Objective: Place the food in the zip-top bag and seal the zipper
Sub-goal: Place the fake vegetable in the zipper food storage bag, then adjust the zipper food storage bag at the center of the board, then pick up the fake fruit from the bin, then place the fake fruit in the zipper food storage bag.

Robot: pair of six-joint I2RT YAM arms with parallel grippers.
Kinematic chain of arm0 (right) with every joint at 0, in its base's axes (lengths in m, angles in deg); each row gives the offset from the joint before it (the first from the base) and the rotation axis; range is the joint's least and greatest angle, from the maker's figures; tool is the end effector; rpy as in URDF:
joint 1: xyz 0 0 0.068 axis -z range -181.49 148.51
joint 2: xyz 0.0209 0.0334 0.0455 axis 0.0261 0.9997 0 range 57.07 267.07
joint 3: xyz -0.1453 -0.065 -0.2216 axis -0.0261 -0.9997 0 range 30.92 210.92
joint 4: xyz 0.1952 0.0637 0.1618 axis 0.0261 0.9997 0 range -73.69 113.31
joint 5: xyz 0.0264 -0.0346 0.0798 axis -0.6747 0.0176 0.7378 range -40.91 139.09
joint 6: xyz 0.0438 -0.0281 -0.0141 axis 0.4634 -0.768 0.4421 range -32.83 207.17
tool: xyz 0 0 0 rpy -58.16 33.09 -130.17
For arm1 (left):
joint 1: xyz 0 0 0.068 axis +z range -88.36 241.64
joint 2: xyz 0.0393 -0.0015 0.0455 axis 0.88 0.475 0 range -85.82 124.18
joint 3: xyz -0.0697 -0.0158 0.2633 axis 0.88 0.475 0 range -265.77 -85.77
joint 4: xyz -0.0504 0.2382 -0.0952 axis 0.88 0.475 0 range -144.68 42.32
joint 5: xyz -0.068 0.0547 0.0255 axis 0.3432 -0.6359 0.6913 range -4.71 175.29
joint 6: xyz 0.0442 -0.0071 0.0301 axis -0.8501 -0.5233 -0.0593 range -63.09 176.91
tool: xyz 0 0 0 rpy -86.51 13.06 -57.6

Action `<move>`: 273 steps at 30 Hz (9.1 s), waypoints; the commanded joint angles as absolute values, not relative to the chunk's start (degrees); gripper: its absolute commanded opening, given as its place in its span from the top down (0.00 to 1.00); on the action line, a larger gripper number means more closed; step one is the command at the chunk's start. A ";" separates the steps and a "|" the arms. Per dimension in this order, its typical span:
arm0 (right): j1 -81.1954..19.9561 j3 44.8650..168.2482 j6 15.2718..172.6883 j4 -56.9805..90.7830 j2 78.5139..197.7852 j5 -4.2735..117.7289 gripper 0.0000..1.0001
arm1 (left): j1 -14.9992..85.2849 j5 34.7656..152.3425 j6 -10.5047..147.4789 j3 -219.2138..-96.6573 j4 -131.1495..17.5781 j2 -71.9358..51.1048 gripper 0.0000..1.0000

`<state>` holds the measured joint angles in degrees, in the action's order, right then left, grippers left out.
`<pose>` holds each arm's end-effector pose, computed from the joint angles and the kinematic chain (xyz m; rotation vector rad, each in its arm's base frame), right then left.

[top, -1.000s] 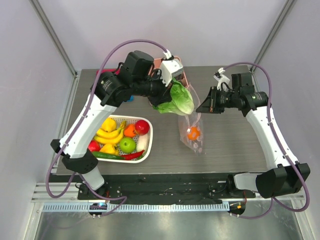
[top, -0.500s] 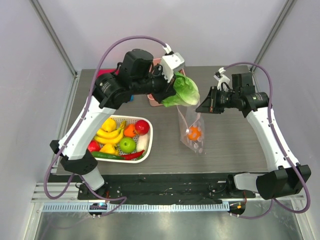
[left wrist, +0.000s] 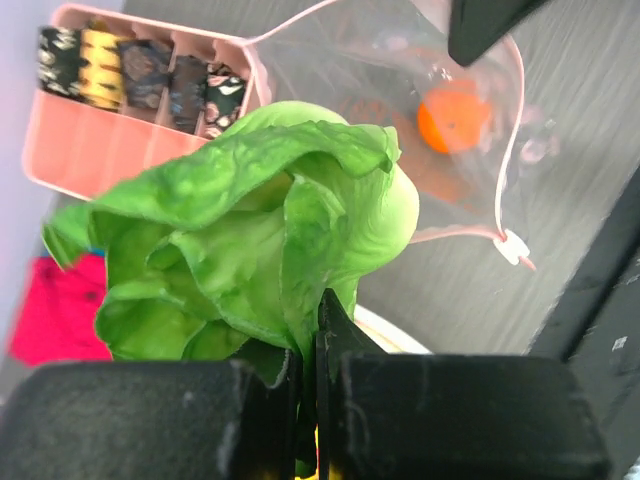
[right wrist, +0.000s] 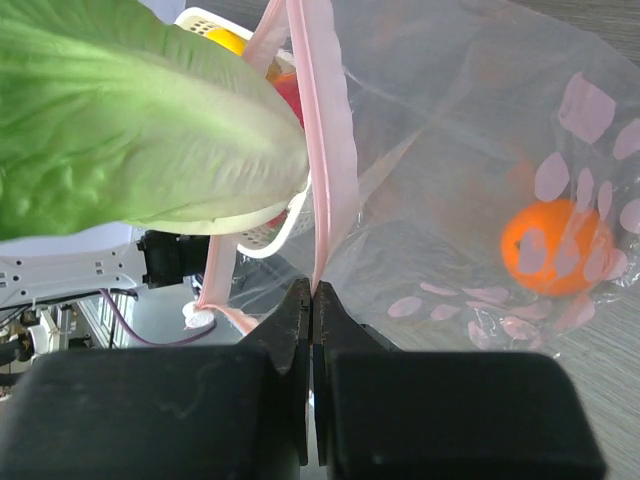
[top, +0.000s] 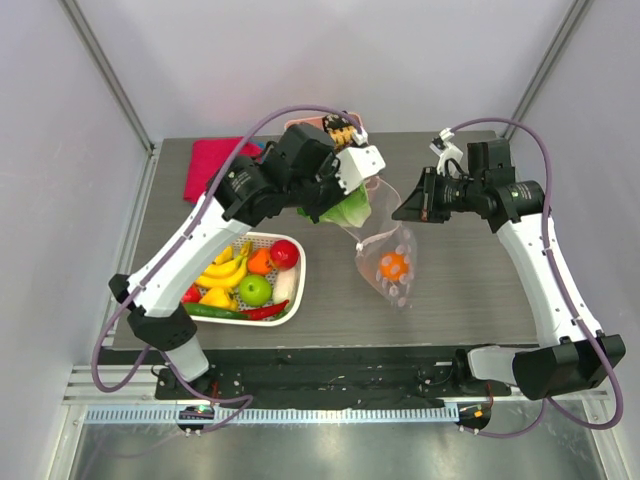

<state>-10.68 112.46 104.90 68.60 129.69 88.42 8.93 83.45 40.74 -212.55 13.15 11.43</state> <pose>0.2409 0.0619 0.3930 -0.1824 2.3267 1.0332 0.1966 -0.2563 0.4804 1.2619 1.8713 -0.3083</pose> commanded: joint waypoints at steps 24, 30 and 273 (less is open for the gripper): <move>-12.30 115.74 104.83 68.25 128.09 95.75 0.99 | -1.81 90.90 1.81 -198.20 5.09 5.59 0.90; -13.27 114.68 106.24 66.49 127.73 99.53 0.99 | -1.73 97.68 -5.31 -191.76 1.30 2.68 0.82; -10.02 113.36 107.82 72.21 122.72 91.01 0.99 | 5.04 79.06 63.23 -206.24 -6.35 18.76 0.09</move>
